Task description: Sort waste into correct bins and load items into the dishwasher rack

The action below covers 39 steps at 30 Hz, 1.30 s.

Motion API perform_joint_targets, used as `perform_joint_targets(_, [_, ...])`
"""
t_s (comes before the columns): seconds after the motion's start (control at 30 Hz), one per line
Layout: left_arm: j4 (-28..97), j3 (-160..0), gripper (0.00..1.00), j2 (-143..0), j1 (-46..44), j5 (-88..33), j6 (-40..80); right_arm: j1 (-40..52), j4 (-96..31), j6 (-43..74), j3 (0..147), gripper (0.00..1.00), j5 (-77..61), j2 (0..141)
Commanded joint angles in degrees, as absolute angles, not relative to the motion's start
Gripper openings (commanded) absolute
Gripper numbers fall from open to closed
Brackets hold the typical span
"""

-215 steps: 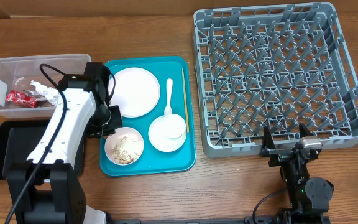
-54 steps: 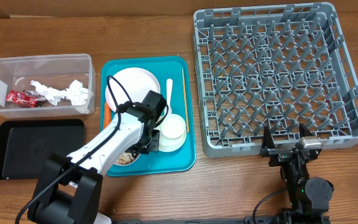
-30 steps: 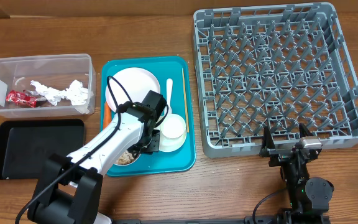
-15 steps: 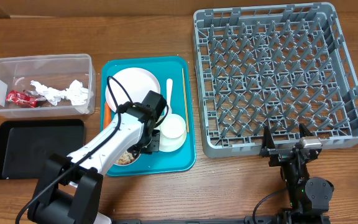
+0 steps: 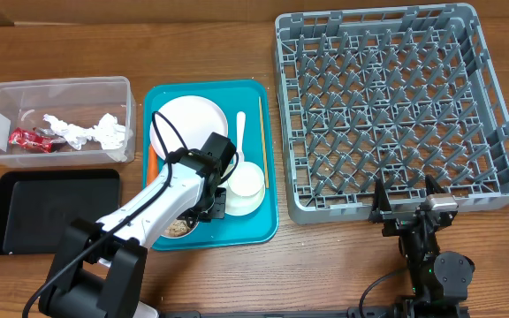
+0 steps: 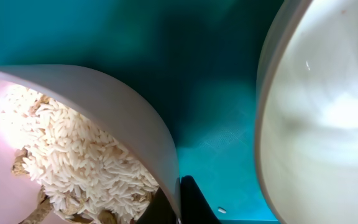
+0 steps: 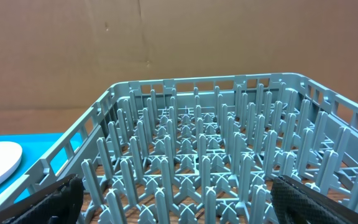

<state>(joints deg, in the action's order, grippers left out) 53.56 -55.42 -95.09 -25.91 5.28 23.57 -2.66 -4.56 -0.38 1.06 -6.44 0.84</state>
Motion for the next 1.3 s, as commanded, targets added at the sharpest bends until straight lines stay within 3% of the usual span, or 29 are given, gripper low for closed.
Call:
perform_joint_targets(0.0, [53.28, -54.78, 0.04, -94.39, -26.28, 4.47, 23.31, -3.07, -4.21, -0.16, 0.45, 1.00, -6.11, 0.23])
perform_joint_targets(0.97, [68.95, -72.23, 0.04, -89.01, -26.15, 3.97, 18.41, -3.07, -4.21, -0.16, 0.45, 1.00, -6.11, 0.23])
perform_joint_targets(1.27, [70.96, -72.23, 0.04, -80.82, -19.68, 1.41, 16.01, -3.07, -4.21, -0.16, 0.45, 1.00, -6.11, 0.23])
